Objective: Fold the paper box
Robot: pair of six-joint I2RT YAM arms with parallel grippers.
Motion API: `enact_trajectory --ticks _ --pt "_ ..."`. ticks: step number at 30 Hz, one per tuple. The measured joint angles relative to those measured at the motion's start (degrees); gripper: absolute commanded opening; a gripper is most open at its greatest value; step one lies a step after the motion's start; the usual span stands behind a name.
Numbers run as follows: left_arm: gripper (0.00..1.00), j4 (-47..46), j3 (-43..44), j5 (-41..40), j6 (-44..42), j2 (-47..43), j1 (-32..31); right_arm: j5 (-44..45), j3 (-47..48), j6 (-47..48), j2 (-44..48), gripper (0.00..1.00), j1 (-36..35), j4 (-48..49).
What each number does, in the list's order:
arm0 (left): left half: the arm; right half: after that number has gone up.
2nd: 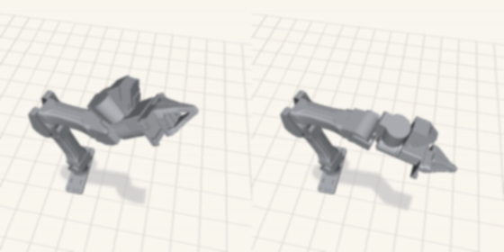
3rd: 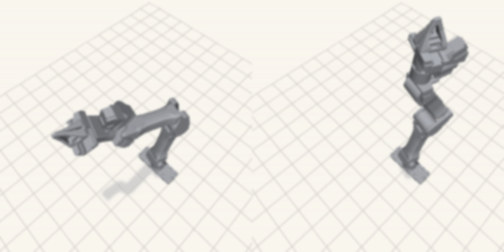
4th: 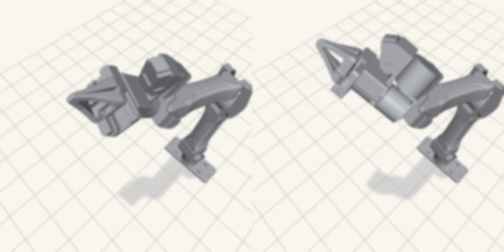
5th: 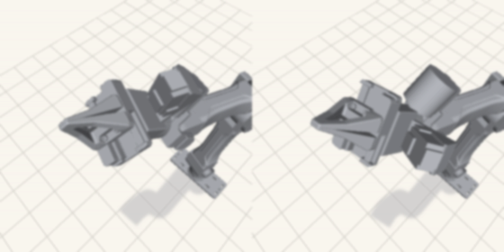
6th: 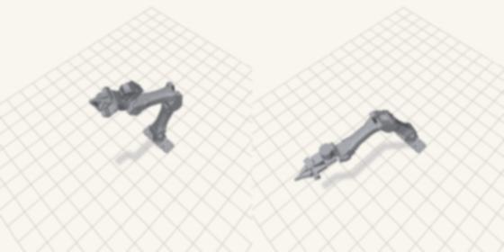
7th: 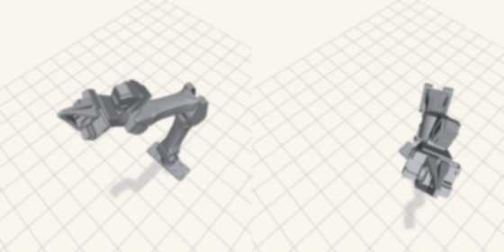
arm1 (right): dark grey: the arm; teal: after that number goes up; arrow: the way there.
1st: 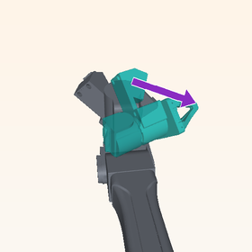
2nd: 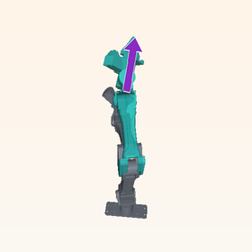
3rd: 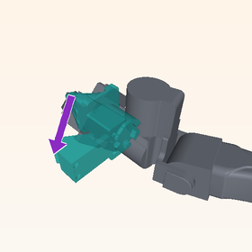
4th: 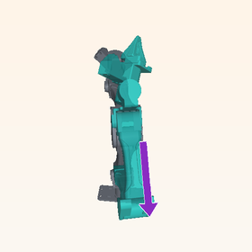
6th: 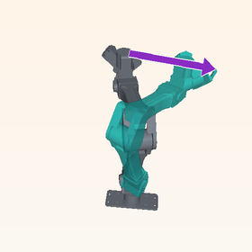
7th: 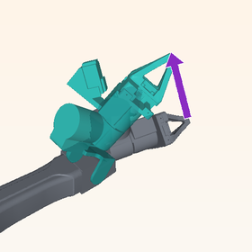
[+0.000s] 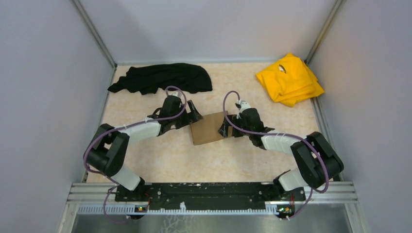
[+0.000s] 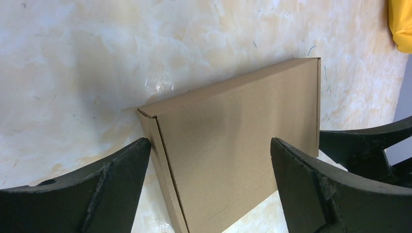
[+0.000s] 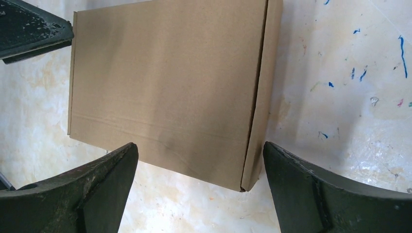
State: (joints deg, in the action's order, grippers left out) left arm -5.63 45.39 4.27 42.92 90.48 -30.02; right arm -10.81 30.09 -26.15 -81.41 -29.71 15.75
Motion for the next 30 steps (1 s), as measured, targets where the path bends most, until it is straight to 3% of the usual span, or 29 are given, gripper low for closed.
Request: enact_trajectory --ticks 13,19,24,30 --pt "0.99 -0.9 6.82 0.92 -1.92 6.56 2.8 0.11 5.29 -0.66 -4.57 0.99 0.02 1.36" --pt "0.99 -0.37 7.58 2.54 -3.48 5.88 3.74 1.86 8.31 0.5 -5.49 0.99 0.26 -2.51" --pt "0.99 4.17 7.37 4.15 -6.69 -3.1 4.04 5.55 8.33 2.67 2.16 0.99 0.26 -9.51" --pt "0.99 11.58 6.71 4.68 -11.08 -16.39 4.04 13.11 8.28 4.35 20.83 0.99 0.26 -19.93"
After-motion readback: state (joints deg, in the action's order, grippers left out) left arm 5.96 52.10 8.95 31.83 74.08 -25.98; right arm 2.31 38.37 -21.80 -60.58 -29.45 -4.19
